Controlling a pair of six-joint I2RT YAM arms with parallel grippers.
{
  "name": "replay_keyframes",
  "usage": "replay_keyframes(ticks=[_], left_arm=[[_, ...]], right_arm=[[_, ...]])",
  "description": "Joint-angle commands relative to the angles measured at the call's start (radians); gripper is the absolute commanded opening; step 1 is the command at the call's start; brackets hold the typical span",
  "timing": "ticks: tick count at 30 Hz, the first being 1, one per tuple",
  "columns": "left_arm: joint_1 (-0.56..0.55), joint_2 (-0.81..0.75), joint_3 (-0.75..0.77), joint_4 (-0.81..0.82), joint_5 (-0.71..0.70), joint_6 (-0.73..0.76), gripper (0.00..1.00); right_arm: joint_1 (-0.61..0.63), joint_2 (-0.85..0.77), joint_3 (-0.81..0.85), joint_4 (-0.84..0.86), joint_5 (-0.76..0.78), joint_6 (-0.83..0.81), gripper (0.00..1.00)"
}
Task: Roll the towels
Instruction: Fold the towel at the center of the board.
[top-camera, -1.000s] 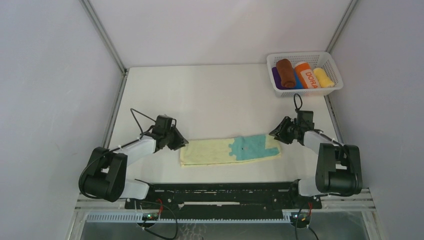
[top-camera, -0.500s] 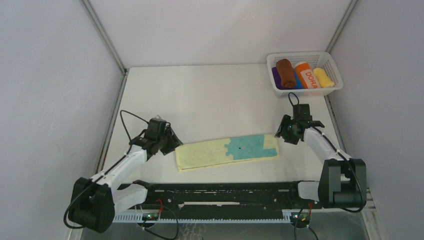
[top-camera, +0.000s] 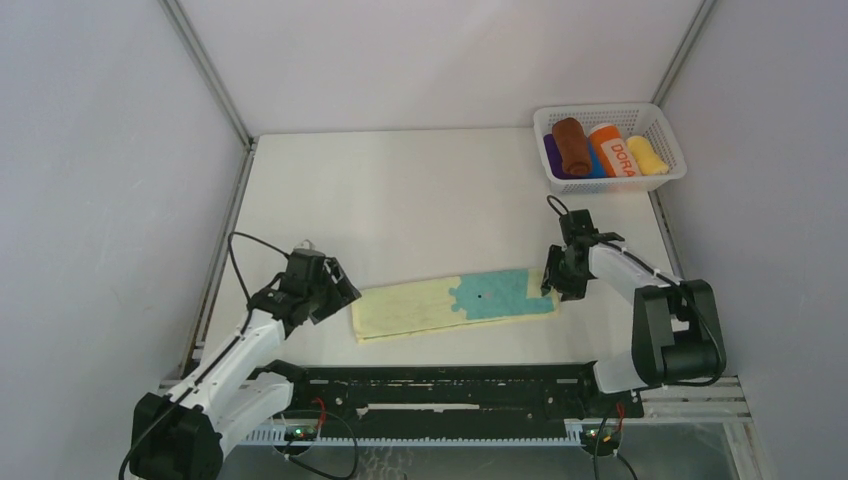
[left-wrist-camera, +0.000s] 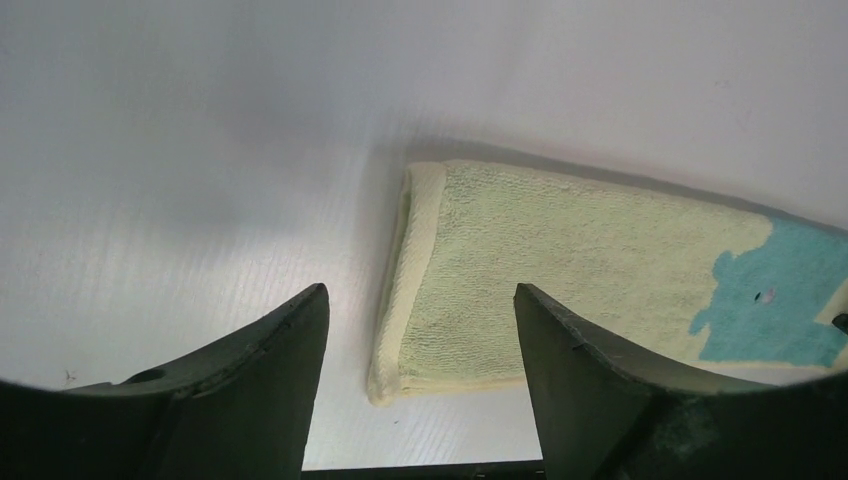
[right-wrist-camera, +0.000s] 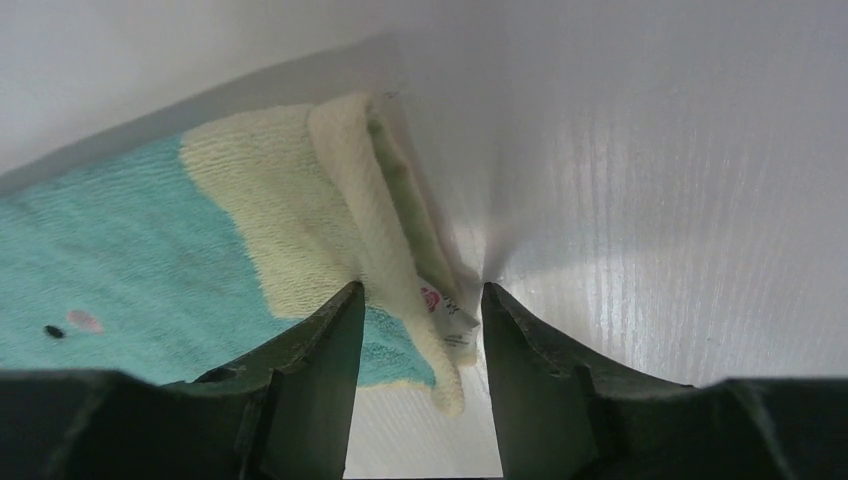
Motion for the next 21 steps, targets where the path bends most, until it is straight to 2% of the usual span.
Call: replay_keyframes(ticks=[1, 6, 8, 13, 15, 21], left_arm=[[-0.004, -0.01, -0.032, 0.025, -0.001, 0.008, 0.74], [-0.004, -0.007, -0.044, 0.036, 0.008, 0.007, 0.75], [-0.004, -0.016, -0.048, 0.035, 0.009, 0.007, 0.75], [-0.004, -0.034, -0.051, 0.032, 0.006, 0.004, 0.75], [-0.004, -0.035, -0.05, 0.034, 0.01, 0.003, 0.76], [-0.003, -0.041, -0.05, 0.051, 0.043, 0.007, 0.77]], right_arm=[[0.013, 0.066, 0.032, -0.014, 0.059, -0.015, 0.46], [0.018, 0.172, 0.029, -0.003, 0.06, -0.01, 0.43], [0.023, 0.196, 0.033, -0.006, 0.079, 0.0, 0.39], [0.014, 0.196, 0.048, -0.015, 0.108, -0.001, 0.11], [0.006, 0.19, 0.074, -0.037, 0.167, 0.003, 0.01], [0.017, 0.167, 0.242, -0.192, 0.492, 0.009, 0.0]])
